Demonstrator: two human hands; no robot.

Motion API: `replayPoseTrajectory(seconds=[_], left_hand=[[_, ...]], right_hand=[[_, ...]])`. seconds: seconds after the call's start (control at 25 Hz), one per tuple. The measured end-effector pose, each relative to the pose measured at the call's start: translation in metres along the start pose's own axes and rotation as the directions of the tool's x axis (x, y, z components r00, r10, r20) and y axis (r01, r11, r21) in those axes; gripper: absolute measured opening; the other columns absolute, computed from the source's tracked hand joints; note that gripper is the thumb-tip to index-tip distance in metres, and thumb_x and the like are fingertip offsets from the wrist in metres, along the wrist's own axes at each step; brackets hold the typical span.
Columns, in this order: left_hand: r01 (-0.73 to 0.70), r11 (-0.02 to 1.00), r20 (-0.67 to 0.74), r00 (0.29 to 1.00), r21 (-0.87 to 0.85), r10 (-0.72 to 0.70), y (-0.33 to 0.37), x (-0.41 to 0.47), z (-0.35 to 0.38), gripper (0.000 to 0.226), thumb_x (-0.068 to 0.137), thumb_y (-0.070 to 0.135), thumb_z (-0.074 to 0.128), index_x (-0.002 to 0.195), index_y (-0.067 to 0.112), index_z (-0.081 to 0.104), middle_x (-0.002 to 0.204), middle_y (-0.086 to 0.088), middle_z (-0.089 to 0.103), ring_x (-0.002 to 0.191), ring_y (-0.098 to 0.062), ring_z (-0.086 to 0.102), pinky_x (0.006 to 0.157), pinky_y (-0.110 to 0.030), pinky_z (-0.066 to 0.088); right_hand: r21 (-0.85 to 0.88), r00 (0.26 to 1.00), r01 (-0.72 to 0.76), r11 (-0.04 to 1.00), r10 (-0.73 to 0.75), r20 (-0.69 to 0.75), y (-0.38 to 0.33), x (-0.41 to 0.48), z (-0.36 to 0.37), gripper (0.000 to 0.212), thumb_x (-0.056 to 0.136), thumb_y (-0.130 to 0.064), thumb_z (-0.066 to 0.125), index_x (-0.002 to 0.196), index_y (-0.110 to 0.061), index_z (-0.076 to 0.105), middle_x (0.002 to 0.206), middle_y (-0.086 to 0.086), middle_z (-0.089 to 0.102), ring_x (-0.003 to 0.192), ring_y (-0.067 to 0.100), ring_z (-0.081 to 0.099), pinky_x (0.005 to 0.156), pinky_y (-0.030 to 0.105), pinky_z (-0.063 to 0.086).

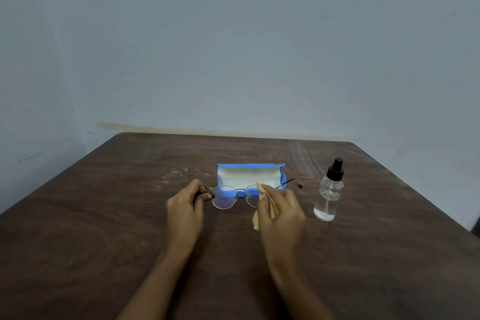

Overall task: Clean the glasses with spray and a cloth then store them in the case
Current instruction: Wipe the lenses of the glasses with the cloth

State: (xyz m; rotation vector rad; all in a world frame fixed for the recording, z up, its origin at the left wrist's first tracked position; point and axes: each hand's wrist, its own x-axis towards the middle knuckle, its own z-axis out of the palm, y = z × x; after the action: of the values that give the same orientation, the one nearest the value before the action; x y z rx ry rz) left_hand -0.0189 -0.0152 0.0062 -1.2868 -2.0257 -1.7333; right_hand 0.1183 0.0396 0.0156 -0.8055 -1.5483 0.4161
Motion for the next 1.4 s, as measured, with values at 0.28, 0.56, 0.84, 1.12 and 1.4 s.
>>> replayPoseTrajectory(seconds=[0.28,0.56,0.84,1.12,1.4], left_hand=[[-0.007,0.999,0.036,0.999,0.044,0.005,-0.002,0.000,0.000,0.018,0.071,-0.016,0.057,0.064,0.000,0.055,0.061,0.021,0.059,0.066,0.015,0.056,0.056,-0.002,0.037],[-0.013,0.998,0.045,0.999,0.054,0.011,-0.001,0.000,0.000,0.025,0.069,-0.019,0.054,0.063,0.005,0.056,0.061,0.007,0.065,0.064,0.010,0.055,0.055,-0.003,0.036],[0.041,0.996,-0.017,0.999,0.075,-0.040,-0.008,0.002,0.000,0.017,0.071,-0.019,0.054,0.065,-0.003,0.053,0.055,-0.005,0.064,0.056,-0.022,0.057,0.052,-0.008,0.035],[-0.055,0.997,0.068,0.996,0.055,0.051,-0.001,-0.002,0.000,0.027,0.063,-0.024,0.041,0.065,0.001,0.053,0.066,-0.013,0.067,0.067,-0.021,0.055,0.056,-0.009,0.038],[-0.026,0.999,0.080,0.997,0.028,0.023,0.004,-0.003,0.000,0.022,0.066,-0.023,0.047,0.064,-0.002,0.055,0.052,0.022,0.059,0.061,0.007,0.057,0.054,-0.003,0.037]], right_hand=[[-0.236,0.956,0.054,0.970,0.018,0.291,0.011,0.002,-0.001,0.027,0.089,-0.005,0.052,0.114,-0.005,0.062,0.101,0.015,0.062,0.097,0.029,0.061,0.083,0.042,0.051],[-0.326,0.943,0.184,0.927,-0.072,0.326,0.004,0.000,-0.003,0.023,0.073,0.000,0.069,0.095,-0.007,0.070,0.076,0.013,0.062,0.070,0.030,0.061,0.051,0.036,0.050],[-0.298,0.916,0.185,0.936,-0.055,0.397,0.007,-0.005,-0.005,0.010,0.078,-0.009,0.065,0.086,-0.011,0.071,0.079,0.010,0.060,0.073,0.026,0.057,0.057,0.031,0.045],[-0.446,0.925,0.115,0.888,0.068,0.375,0.009,-0.004,-0.001,0.018,0.091,-0.018,0.049,0.101,-0.011,0.062,0.099,0.008,0.058,0.093,0.023,0.056,0.066,0.032,0.044],[-0.449,0.894,0.153,0.880,0.070,0.442,0.010,-0.002,-0.004,0.028,0.096,-0.031,0.037,0.119,-0.025,0.052,0.108,-0.001,0.052,0.101,0.015,0.050,0.073,0.029,0.043]])
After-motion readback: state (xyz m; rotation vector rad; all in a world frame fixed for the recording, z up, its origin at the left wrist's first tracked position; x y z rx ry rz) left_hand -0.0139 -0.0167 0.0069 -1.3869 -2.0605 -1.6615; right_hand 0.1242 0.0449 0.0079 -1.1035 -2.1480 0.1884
